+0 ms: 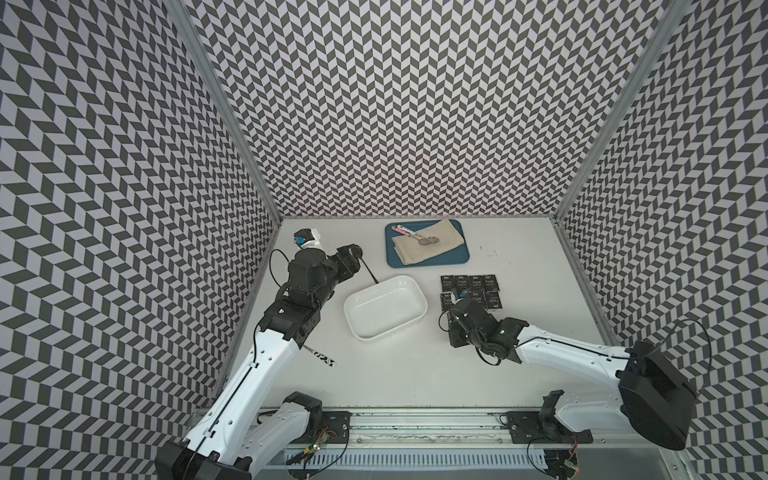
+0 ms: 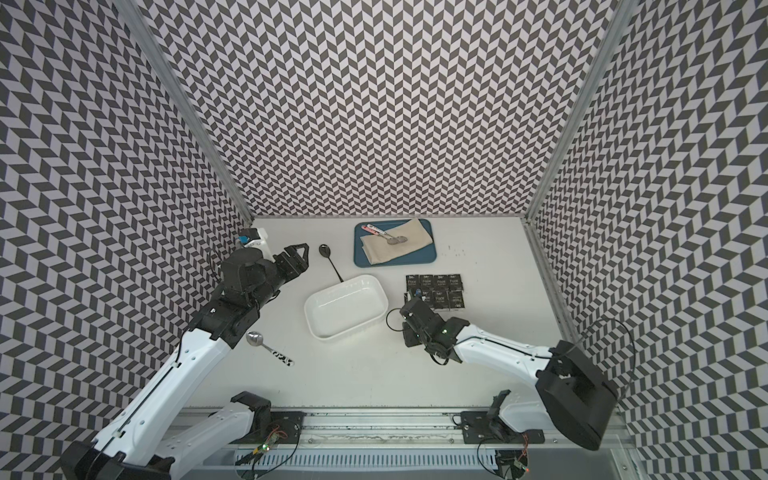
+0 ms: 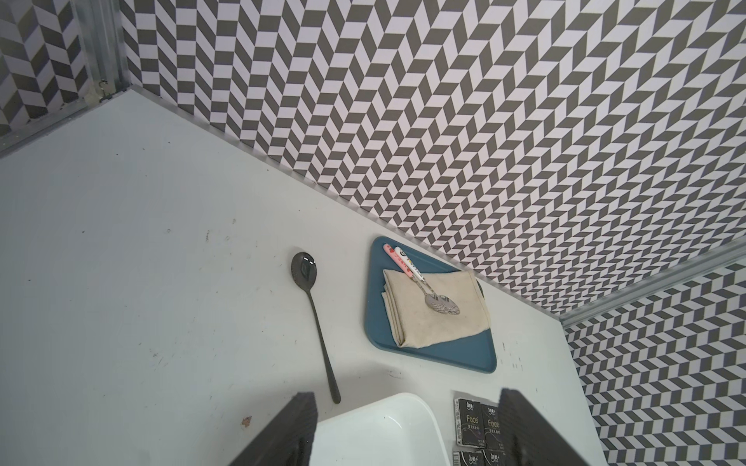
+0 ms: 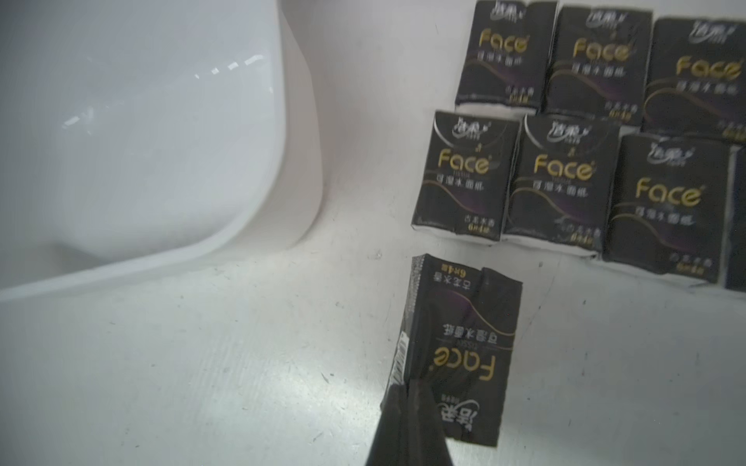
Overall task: Take the pocket tissues out of the storage box
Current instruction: Pick up the pocket tissues from the storage box, then place the pocket tissues at the center of the board.
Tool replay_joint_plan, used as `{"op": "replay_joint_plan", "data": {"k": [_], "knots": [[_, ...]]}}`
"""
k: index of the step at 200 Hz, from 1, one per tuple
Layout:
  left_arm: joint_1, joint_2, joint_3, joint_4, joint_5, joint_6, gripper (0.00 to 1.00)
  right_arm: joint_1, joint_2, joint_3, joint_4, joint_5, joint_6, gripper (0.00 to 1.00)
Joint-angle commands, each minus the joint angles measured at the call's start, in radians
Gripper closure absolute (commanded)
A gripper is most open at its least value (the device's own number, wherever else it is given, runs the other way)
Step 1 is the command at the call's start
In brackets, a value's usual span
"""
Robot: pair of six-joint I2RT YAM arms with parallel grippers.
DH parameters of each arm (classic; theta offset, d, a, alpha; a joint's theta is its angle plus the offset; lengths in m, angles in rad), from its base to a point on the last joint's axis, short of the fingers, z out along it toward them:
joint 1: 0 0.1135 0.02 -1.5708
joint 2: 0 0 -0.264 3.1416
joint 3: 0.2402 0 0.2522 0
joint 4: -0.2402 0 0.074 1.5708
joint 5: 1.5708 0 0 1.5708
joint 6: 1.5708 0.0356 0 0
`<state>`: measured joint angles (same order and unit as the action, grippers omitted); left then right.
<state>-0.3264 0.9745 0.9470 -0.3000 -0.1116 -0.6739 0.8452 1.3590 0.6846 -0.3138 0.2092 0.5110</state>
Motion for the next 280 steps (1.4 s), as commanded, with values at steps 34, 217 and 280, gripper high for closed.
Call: {"op": "replay_joint_plan", "data": {"k": [34,217,280], "knots": [[-0.003,-0.008,0.029,0.02,0.005,0.008,0.24,0.005,0.074,0.005,0.105,-0.05,0.024,0.78],[-0.087,0.036,0.048,0.021,-0.042,-0.003,0.24,-0.195,-0.037,-0.174,0.284,-0.257,-0.004,0.57],[-0.093,0.029,0.049,0.016,-0.057,-0.004,0.24,-0.201,0.012,-0.203,0.327,-0.26,-0.002,0.6]]}}
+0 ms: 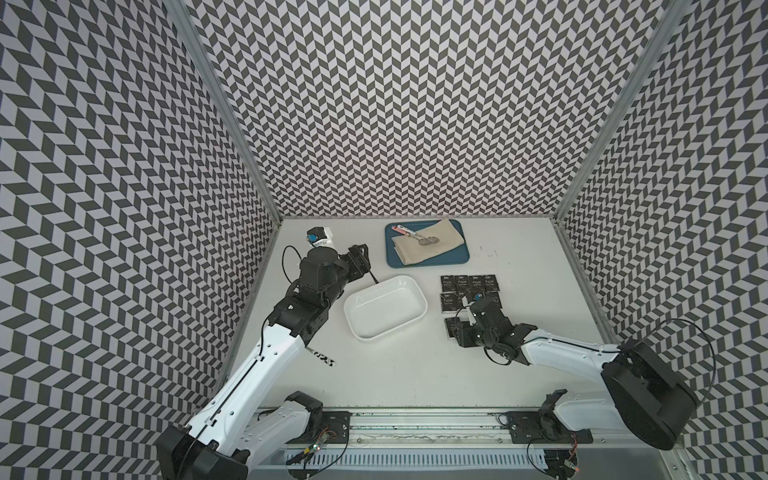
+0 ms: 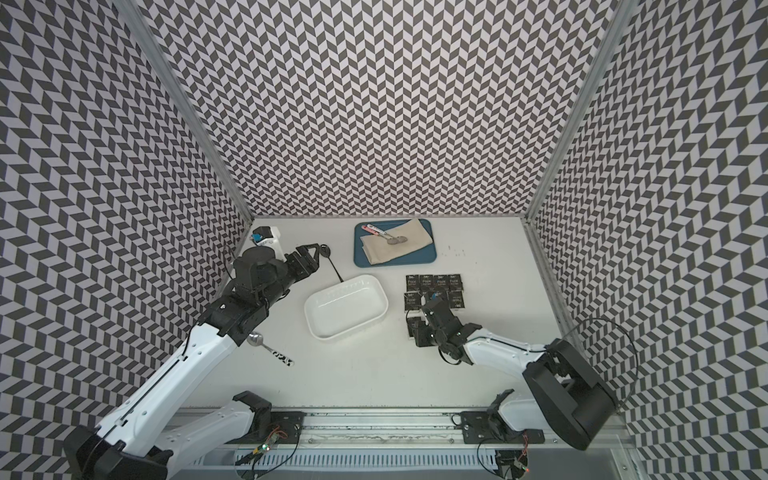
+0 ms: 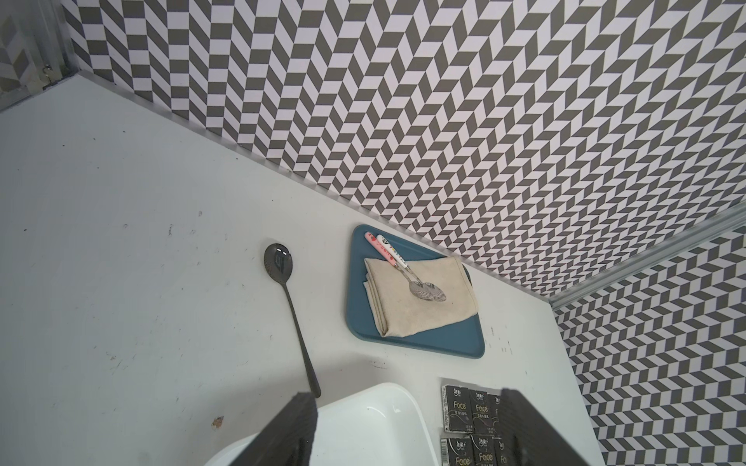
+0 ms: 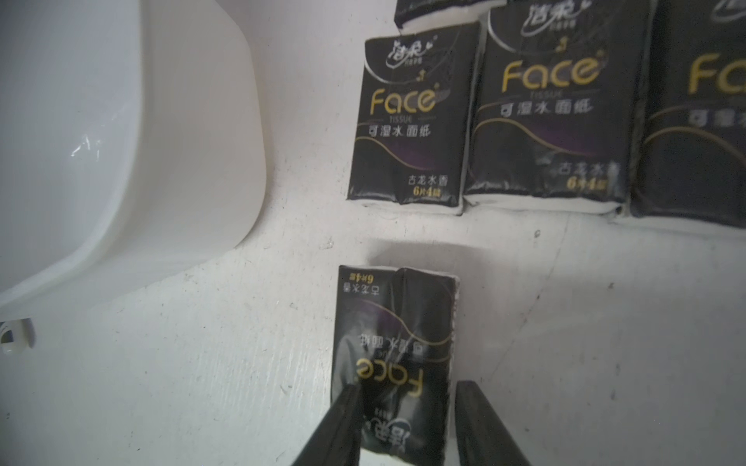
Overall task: Take the pocket tissues out of the storage box
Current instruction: Place the pocket tissues at the center of the board.
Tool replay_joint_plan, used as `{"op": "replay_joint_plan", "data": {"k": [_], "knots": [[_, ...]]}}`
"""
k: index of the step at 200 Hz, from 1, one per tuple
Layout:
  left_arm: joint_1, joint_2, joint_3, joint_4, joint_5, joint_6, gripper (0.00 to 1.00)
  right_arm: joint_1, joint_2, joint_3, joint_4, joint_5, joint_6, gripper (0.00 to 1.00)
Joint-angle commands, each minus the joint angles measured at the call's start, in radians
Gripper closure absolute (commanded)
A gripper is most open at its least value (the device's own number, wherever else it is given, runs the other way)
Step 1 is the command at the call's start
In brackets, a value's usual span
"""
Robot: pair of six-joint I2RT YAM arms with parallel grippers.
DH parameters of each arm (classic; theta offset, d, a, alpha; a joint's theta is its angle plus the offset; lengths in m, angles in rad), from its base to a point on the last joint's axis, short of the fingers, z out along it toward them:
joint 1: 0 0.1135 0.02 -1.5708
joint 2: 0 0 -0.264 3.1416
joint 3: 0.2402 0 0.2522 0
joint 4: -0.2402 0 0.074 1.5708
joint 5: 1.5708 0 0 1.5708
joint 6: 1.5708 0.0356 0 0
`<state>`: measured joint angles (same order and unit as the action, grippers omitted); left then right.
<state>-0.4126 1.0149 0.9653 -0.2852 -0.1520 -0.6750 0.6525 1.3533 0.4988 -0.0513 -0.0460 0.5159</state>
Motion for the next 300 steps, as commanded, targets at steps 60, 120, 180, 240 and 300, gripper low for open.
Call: {"op": "replay_joint_plan", "data": {"k": [60,120,180,240,300], "knots": [[-0.011,-0.019,0.026,0.001,-0.025,-0.003,0.24,-0.034,0.085,-0.048,0.15,-0.005,0.032,0.65],[-0.011,-0.019,0.018,0.004,-0.028,0.0,0.24,-0.053,0.104,-0.049,0.18,-0.001,0.065,0.65],[-0.011,-0.021,0.013,0.006,-0.028,0.0,0.24,-0.054,0.08,-0.051,0.181,0.01,0.085,0.65],[-0.011,-0.03,0.009,0.003,-0.033,0.0,0.24,-0.054,0.069,-0.043,0.18,0.009,0.079,0.65],[-0.011,-0.032,0.003,0.008,-0.032,-0.001,0.24,-0.054,-0.037,0.018,0.109,0.016,0.052,0.6]]}}
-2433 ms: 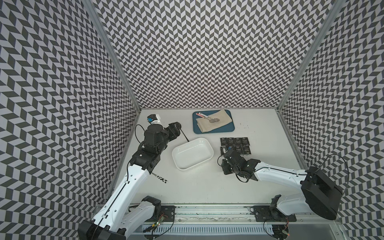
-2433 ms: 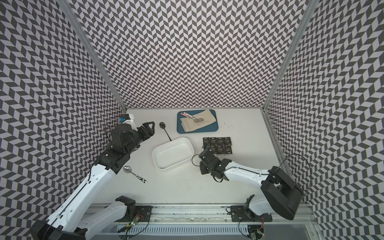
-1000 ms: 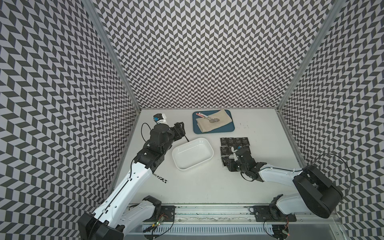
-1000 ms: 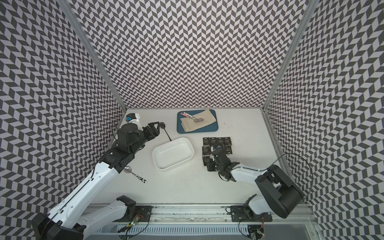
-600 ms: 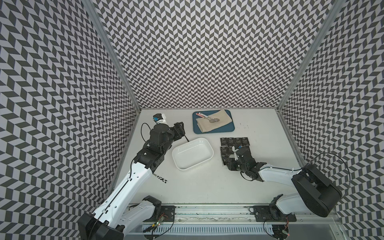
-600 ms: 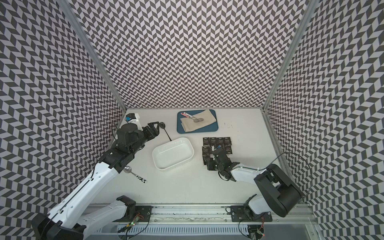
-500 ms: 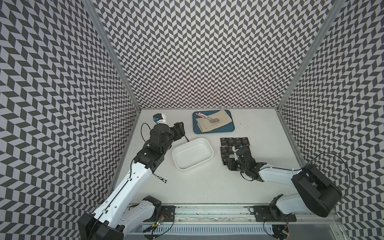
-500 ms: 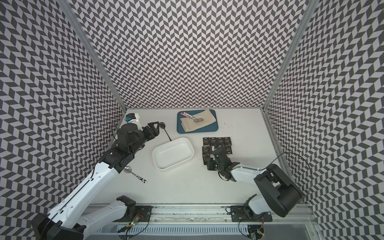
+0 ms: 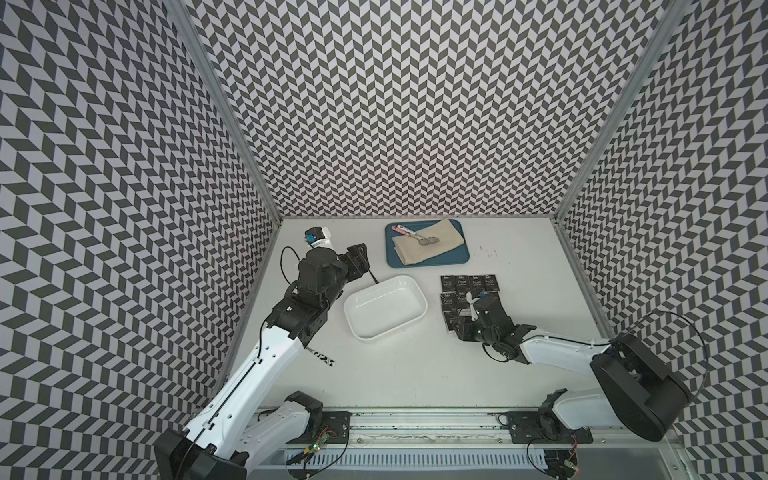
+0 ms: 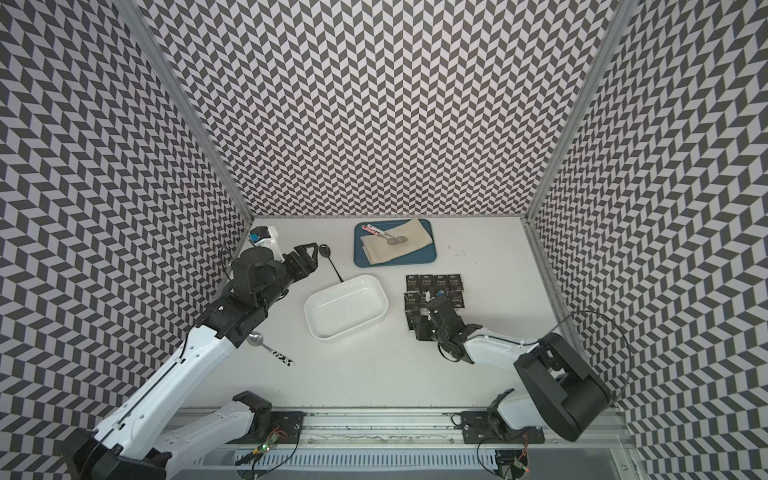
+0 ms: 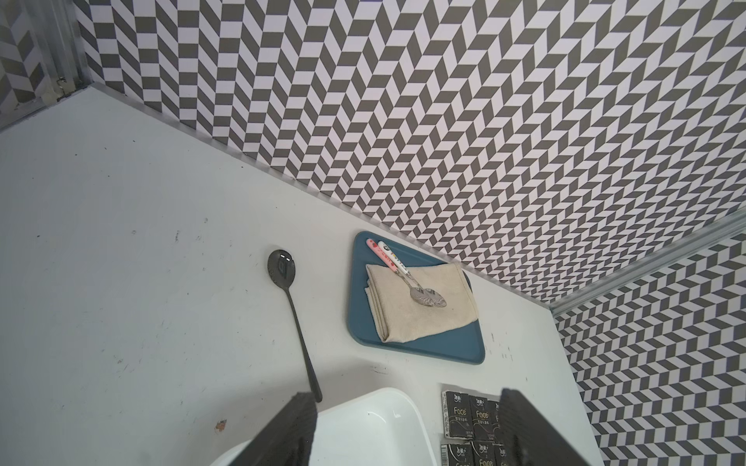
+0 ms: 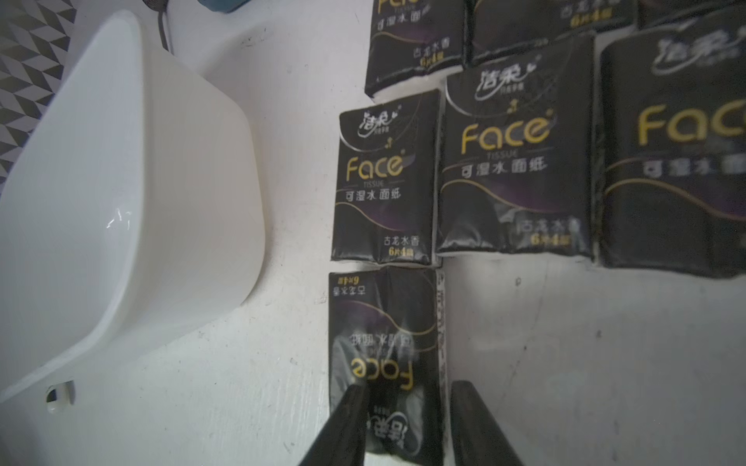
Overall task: Take the pocket tissues out of the storage box
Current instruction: Place the pocket tissues at the center of the board.
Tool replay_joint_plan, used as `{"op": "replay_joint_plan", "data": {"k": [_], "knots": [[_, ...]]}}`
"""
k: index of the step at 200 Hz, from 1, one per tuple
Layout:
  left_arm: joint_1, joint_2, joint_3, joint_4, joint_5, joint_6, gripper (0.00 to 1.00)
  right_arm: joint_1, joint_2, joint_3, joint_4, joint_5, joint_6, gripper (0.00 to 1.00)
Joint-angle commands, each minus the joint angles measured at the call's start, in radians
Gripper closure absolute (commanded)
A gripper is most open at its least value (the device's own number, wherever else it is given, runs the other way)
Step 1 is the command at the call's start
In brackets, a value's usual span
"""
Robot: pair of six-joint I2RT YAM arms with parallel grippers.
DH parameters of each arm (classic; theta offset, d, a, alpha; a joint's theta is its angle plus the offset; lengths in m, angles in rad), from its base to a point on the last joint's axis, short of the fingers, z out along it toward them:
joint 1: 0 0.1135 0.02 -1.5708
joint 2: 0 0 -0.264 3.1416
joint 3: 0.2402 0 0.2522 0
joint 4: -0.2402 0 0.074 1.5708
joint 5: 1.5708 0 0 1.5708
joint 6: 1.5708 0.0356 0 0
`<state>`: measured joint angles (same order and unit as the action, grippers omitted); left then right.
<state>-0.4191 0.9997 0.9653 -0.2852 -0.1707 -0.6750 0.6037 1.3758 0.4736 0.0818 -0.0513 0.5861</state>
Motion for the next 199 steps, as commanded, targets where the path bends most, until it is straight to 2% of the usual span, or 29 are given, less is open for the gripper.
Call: {"op": "replay_joint_plan", "data": {"k": [1,41,85,110,136,146,153,155,199], "knots": [[-0.004,-0.016,0.003,0.008,-0.014,0.0,0.24,-0.005,-0.061,0.045,-0.025,0.022,-0.018,0.6],[-0.005,-0.02,0.003,0.003,-0.015,0.0,0.24,-0.005,-0.079,0.1,-0.065,0.023,-0.039,0.59],[-0.004,-0.014,0.001,-0.008,-0.016,0.0,0.24,-0.016,-0.09,0.162,-0.1,0.1,-0.106,0.53],[-0.006,-0.022,-0.017,0.01,-0.009,-0.005,0.24,-0.033,-0.095,0.195,-0.086,0.115,-0.145,0.45],[-0.005,-0.005,-0.007,0.004,-0.012,-0.001,0.24,-0.038,-0.077,0.23,-0.084,0.139,-0.172,0.32],[-0.006,-0.001,-0.007,0.004,-0.015,0.001,0.24,-0.038,-0.071,0.246,-0.083,0.154,-0.175,0.21],[-0.006,0.003,-0.008,0.006,-0.018,0.002,0.24,-0.04,-0.068,0.258,-0.082,0.162,-0.183,0.03],[-0.006,0.004,-0.008,0.006,-0.019,0.002,0.24,-0.041,-0.067,0.261,-0.082,0.165,-0.184,0.0],[-0.006,0.055,0.014,-0.007,-0.046,0.017,0.24,-0.08,-0.075,0.322,-0.094,0.234,-0.233,0.0]]}}
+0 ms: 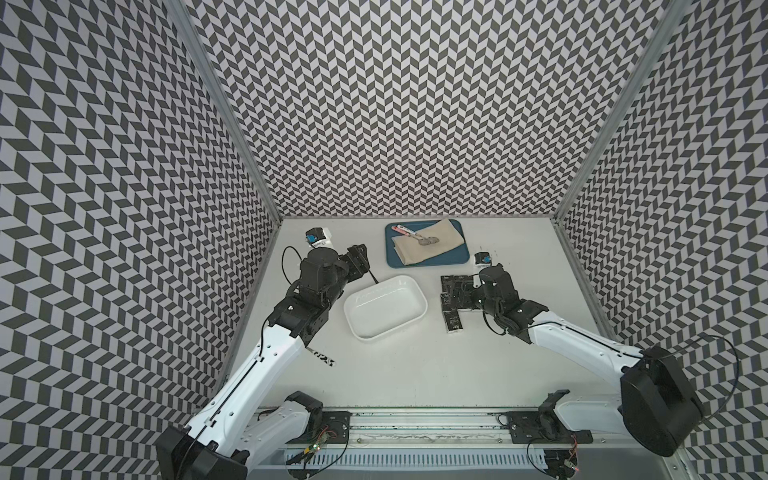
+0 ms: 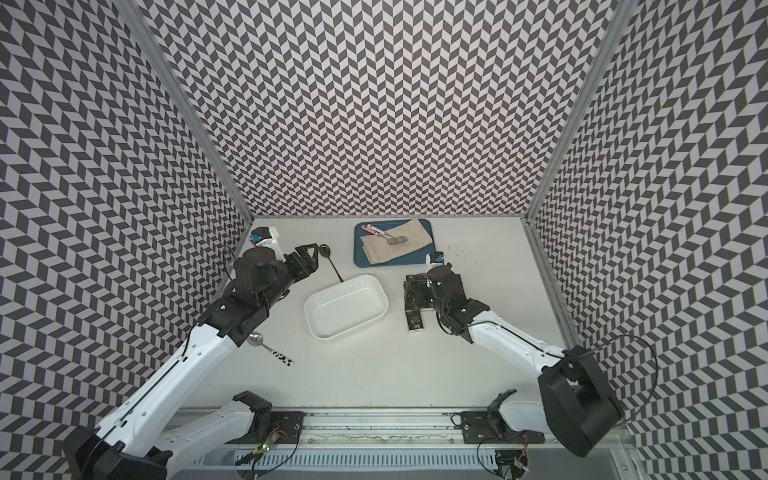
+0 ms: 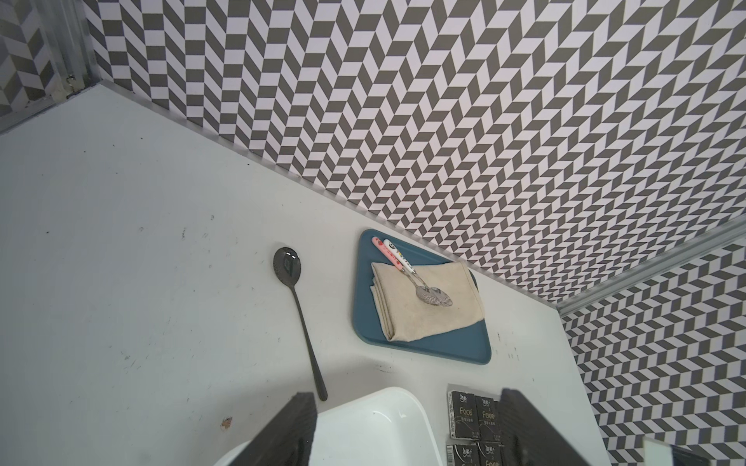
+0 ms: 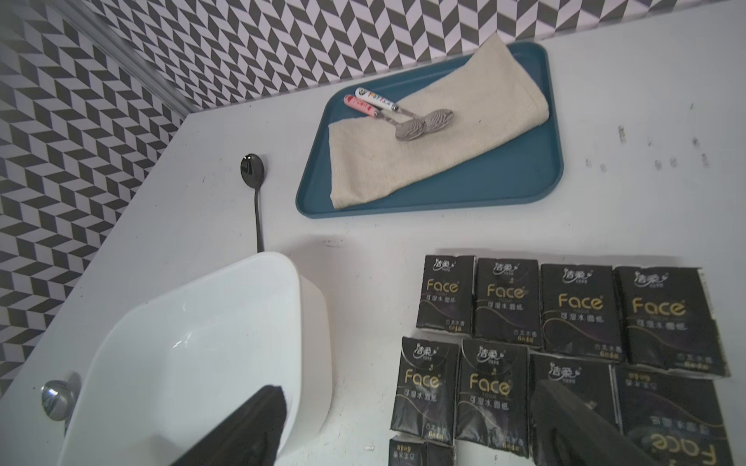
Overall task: Take the pocket tissues out of the storage box
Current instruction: Place the pocket tissues at the center of the board, then reset both arms
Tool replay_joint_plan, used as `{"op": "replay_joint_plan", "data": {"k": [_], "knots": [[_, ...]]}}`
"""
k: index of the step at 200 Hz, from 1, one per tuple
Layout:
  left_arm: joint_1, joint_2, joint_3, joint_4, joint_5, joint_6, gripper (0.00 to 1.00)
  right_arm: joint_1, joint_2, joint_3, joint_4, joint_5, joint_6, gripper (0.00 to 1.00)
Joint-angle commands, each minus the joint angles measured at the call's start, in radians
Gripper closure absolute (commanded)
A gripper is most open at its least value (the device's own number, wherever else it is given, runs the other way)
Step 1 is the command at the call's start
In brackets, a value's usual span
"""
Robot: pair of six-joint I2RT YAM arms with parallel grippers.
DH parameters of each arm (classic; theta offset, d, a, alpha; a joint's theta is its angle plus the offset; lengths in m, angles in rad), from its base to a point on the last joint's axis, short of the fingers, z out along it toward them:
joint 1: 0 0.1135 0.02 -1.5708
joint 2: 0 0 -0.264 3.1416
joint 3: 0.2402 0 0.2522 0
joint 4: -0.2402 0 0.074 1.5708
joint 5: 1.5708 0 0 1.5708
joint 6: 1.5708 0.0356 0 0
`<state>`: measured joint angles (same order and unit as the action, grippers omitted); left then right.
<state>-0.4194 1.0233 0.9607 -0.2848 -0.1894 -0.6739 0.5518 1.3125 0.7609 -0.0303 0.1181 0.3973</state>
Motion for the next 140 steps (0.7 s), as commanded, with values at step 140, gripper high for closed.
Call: {"op": "replay_joint_plan", "data": {"k": [140], "knots": [[-0.04,0.137,-0.014,0.101,-0.11,0.011,0.25,-0.479,-0.134,-0.399,0.731,0.095,-0.256,0.01]]}}
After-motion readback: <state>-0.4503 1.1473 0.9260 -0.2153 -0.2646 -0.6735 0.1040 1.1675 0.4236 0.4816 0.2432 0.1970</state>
